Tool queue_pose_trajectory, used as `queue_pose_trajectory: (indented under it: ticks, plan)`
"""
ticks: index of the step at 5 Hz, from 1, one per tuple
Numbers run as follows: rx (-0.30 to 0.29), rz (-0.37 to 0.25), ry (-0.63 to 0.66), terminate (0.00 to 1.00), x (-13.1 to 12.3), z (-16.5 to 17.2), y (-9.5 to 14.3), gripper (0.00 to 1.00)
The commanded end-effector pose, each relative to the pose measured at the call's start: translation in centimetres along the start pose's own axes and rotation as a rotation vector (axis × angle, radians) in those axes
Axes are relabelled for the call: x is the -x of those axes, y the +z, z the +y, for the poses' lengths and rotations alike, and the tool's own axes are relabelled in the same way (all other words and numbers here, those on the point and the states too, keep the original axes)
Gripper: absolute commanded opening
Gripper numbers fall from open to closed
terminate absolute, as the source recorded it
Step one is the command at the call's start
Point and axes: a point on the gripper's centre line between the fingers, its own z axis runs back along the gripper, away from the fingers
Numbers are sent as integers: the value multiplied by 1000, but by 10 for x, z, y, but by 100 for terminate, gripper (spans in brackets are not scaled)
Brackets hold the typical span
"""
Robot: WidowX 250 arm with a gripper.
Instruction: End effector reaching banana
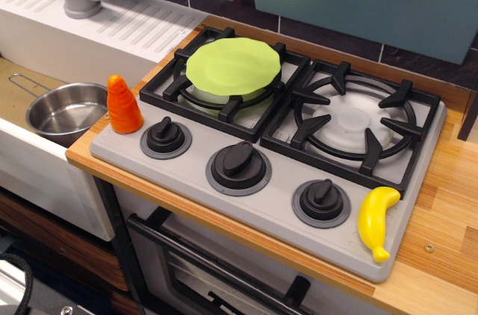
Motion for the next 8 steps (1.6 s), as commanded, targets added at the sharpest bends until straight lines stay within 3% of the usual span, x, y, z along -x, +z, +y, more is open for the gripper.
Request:
queue_pose_trajectory:
  ticks: [1, 4, 8]
  plan:
    - [0, 0, 0, 0, 0, 0, 0, 100]
    - [-36, -23, 61, 0, 34, -63, -3, 100]
    - [-85, -127, 80, 0, 64, -130, -51, 100]
